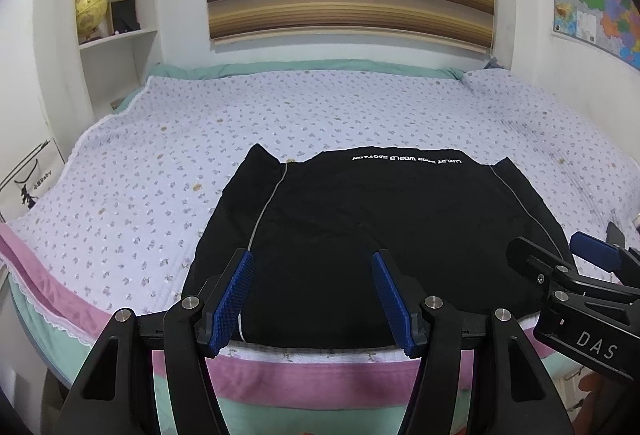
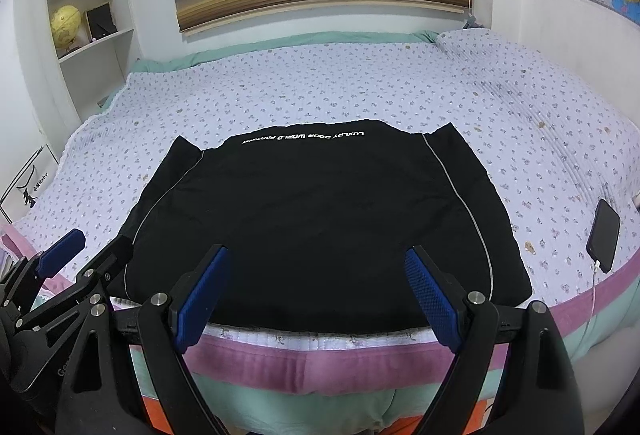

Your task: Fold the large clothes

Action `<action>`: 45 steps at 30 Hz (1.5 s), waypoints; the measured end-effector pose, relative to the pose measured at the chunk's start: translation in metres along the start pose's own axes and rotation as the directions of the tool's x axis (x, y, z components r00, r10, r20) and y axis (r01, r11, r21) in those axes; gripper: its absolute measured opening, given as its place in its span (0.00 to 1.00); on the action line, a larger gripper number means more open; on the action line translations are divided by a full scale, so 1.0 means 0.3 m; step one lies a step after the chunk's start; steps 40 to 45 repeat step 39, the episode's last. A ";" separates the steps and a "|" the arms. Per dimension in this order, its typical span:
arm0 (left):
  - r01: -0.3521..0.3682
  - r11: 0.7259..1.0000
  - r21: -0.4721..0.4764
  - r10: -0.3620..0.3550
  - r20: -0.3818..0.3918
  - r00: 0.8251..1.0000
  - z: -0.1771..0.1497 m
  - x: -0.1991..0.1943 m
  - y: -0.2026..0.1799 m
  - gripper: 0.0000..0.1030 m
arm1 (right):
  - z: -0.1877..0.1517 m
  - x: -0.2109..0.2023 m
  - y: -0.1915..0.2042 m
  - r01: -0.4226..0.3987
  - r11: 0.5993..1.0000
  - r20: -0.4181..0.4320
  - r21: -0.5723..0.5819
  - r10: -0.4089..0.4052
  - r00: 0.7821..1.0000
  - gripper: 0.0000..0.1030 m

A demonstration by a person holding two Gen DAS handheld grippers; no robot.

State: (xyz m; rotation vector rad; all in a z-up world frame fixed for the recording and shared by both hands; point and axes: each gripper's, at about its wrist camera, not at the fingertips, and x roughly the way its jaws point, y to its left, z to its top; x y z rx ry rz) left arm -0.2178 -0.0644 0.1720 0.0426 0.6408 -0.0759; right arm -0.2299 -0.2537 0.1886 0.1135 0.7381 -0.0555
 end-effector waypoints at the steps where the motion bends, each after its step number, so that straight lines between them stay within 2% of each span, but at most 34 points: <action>1: 0.000 1.000 0.000 0.000 -0.001 1.000 0.000 0.000 -0.001 0.61 | 0.000 0.001 0.000 0.000 1.000 -0.002 0.000 0.000 1.000 0.88; 9: 0.026 1.000 -0.008 -0.027 -0.023 0.999 0.000 0.016 0.006 0.61 | 0.002 -0.002 0.004 -0.007 1.000 -0.007 0.010 0.007 1.000 0.88; 25: -0.041 0.998 0.043 0.041 0.006 0.999 -0.002 0.016 -0.012 0.61 | -0.001 0.015 -0.013 -0.007 1.000 -0.026 0.022 0.008 1.000 0.88; 32: -0.044 0.998 0.050 0.043 0.020 0.999 0.001 0.015 -0.018 0.61 | -0.001 0.026 -0.019 -0.004 1.000 -0.033 0.007 0.004 0.999 0.88; 36: -0.073 0.996 0.048 0.070 0.054 0.996 0.000 0.006 -0.016 0.61 | 0.001 0.028 -0.028 0.000 1.000 -0.034 0.008 0.001 0.999 0.88; 39: -0.023 0.999 0.034 0.023 0.020 1.000 0.006 0.016 -0.008 0.62 | 0.004 0.027 -0.032 -0.002 1.000 -0.034 0.012 0.003 0.999 0.88; 45: -0.023 0.999 0.034 0.023 0.020 1.000 0.006 0.016 -0.008 0.62 | 0.004 0.027 -0.032 -0.002 1.000 -0.034 0.012 0.003 0.999 0.88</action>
